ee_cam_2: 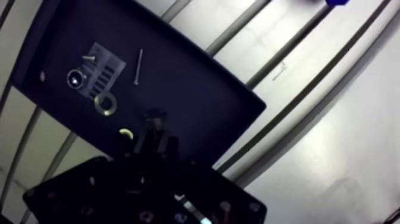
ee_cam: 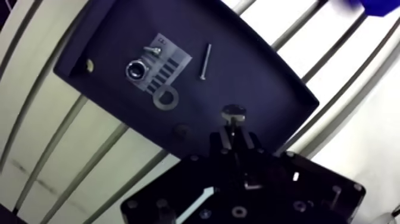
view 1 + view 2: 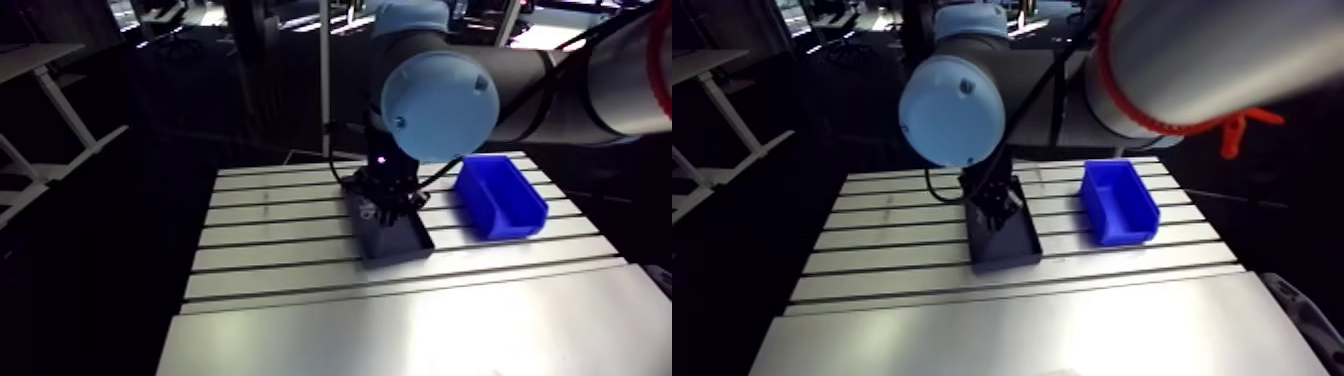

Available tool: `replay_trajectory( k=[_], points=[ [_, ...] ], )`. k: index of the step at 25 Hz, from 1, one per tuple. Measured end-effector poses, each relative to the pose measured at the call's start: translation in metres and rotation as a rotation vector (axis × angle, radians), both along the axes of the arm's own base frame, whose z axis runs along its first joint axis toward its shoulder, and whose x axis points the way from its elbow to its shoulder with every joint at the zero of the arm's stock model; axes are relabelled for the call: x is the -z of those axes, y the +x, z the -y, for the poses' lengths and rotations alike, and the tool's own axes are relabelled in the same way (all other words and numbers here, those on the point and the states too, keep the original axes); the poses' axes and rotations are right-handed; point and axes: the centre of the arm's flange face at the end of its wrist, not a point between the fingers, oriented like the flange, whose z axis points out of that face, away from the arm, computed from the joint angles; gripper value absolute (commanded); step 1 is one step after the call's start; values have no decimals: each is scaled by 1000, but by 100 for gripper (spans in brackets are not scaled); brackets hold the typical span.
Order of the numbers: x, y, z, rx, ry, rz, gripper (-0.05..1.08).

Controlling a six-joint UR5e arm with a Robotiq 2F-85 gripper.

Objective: Pick up the M10 bolt from the tray and put it into the blue bin.

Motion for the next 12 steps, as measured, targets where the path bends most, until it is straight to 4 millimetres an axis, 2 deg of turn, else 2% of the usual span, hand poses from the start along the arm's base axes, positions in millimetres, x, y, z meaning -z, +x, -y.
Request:
replay_trajectory(
  k=[7, 12],
  points=[
    [-55, -20, -4, -167, -14, 9, 102],
    [-99, -29, -16, -278, -17, -11, 103]
  ],
)
